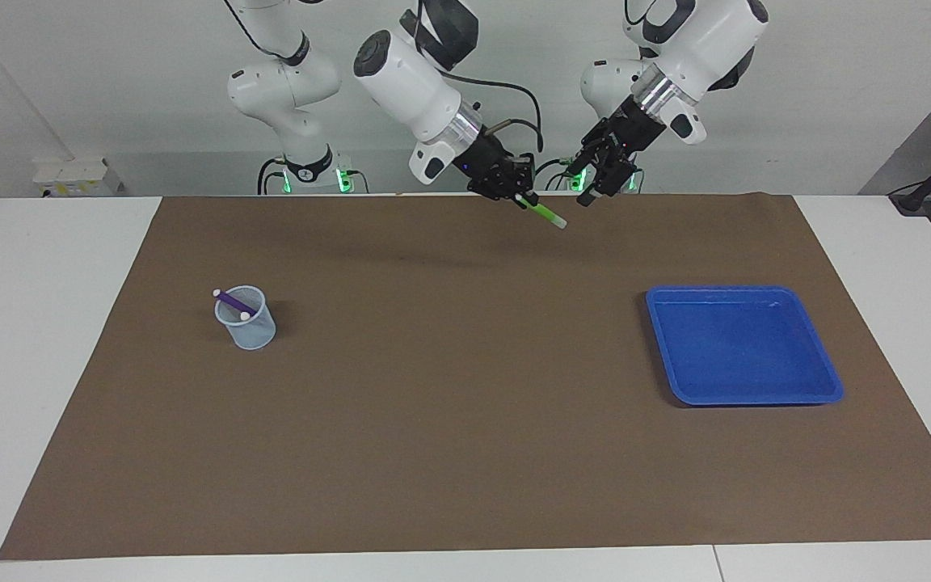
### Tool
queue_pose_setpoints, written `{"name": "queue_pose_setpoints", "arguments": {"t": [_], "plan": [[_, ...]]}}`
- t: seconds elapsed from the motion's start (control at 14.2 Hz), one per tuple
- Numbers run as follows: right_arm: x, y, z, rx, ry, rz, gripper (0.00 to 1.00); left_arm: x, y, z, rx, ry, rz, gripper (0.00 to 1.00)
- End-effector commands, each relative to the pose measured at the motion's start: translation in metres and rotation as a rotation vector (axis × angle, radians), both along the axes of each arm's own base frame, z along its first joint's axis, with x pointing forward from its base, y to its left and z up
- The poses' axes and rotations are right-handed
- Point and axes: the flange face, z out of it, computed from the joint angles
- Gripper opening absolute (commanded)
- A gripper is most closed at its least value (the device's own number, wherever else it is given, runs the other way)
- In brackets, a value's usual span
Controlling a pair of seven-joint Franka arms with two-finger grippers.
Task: Transfer and insert pens with both arms
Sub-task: 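Carry the green pen to the white cup with the right gripper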
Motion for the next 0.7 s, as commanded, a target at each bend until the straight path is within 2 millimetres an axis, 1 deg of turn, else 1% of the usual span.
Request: {"name": "queue_pose_setpoints", "arguments": {"t": [0.0, 0.14, 0.21, 0.28, 0.35, 0.49, 0.63], "plan": [[0.003, -0.052, 0.02, -0.099, -0.084, 0.23, 0.0, -0.005, 0.031, -0.003, 0.01, -0.041, -0.121, 1.0], [0.011, -0.098, 0.027, -0.16, -0.106, 0.36, 0.0, -0.003, 0.056, -0.004, 0.021, -0.063, -0.201, 1.0], [0.013, -0.112, 0.027, -0.199, -0.119, 0.44, 0.0, -0.002, 0.07, -0.007, 0.041, -0.075, -0.242, 1.0], [0.013, -0.122, 0.025, -0.256, -0.14, 0.531, 0.0, -0.001, 0.08, -0.007, 0.08, -0.09, -0.285, 1.0], [0.014, -0.134, 0.024, -0.312, -0.148, 0.607, 0.0, -0.001, 0.084, -0.004, 0.116, -0.11, -0.331, 1.0], [0.02, -0.149, 0.03, -0.41, -0.182, 0.742, 0.0, 0.001, 0.088, -0.005, 0.193, -0.131, -0.403, 1.0], [0.026, -0.165, 0.032, -0.548, -0.212, 0.902, 0.0, 0.006, 0.091, 0.004, 0.273, -0.169, -0.479, 1.0]]}}
